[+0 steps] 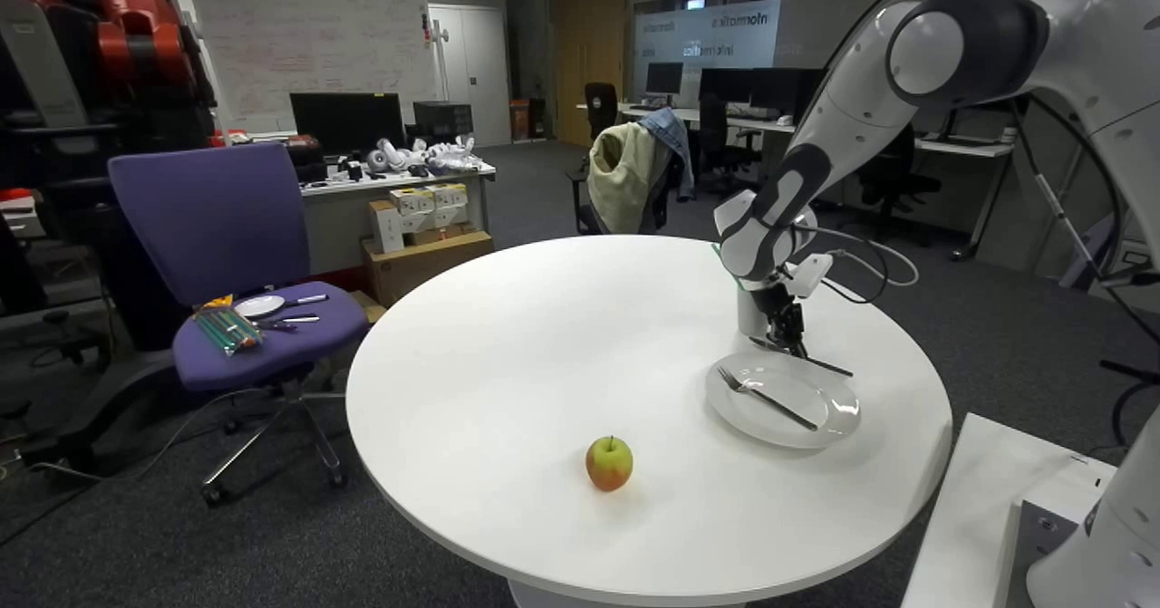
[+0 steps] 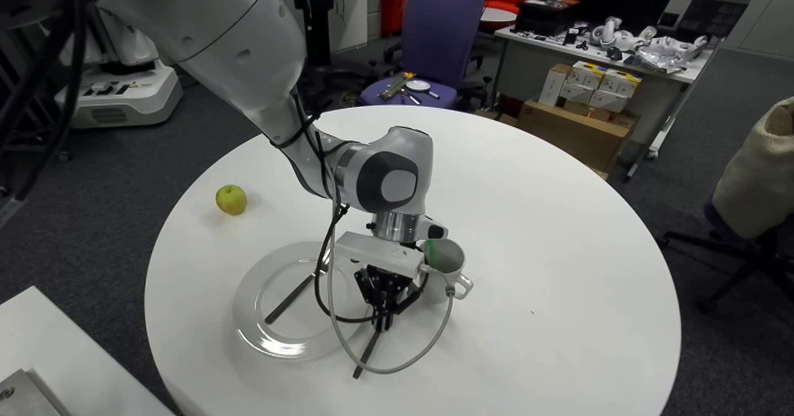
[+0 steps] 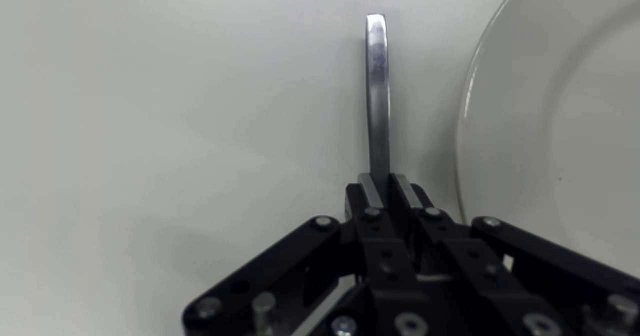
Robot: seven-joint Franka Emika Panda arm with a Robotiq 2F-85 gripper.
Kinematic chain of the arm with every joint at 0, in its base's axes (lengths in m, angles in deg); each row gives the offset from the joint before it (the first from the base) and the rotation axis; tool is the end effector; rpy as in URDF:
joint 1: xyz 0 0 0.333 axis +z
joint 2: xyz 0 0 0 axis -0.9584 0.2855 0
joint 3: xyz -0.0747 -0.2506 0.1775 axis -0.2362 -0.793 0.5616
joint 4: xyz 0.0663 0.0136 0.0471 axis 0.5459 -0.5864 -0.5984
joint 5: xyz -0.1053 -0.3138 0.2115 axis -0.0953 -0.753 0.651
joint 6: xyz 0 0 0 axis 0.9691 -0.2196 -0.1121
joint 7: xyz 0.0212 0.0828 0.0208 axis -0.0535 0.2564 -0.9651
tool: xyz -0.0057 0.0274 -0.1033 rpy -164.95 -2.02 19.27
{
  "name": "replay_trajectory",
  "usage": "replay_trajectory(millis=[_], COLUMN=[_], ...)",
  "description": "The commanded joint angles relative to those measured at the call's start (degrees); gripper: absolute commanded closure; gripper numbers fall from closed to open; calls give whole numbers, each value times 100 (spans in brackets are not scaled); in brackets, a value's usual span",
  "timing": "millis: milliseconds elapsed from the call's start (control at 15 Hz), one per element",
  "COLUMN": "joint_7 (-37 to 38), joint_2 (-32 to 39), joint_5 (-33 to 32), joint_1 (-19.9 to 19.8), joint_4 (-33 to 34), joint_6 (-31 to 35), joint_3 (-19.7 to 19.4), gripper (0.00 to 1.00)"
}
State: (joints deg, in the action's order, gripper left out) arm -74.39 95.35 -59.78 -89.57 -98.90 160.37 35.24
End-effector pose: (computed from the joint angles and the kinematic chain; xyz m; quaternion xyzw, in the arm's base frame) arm 0.5103 -0.2761 0.1172 0.9667 0.0289 -0.2433 0.0740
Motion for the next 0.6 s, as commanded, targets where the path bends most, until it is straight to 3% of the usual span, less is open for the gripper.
replay_trajectory(millis=[0,400,533], joint_7=[-247,-295,-301], joint_2=[6,-8,-15], joint_5=[235,356,373], joint_1=[-168,-188,-185], joint_4=[124,117,123], joint_6=[-145,-117,-131], joint_3=[155,178,186], gripper=[97,97,63])
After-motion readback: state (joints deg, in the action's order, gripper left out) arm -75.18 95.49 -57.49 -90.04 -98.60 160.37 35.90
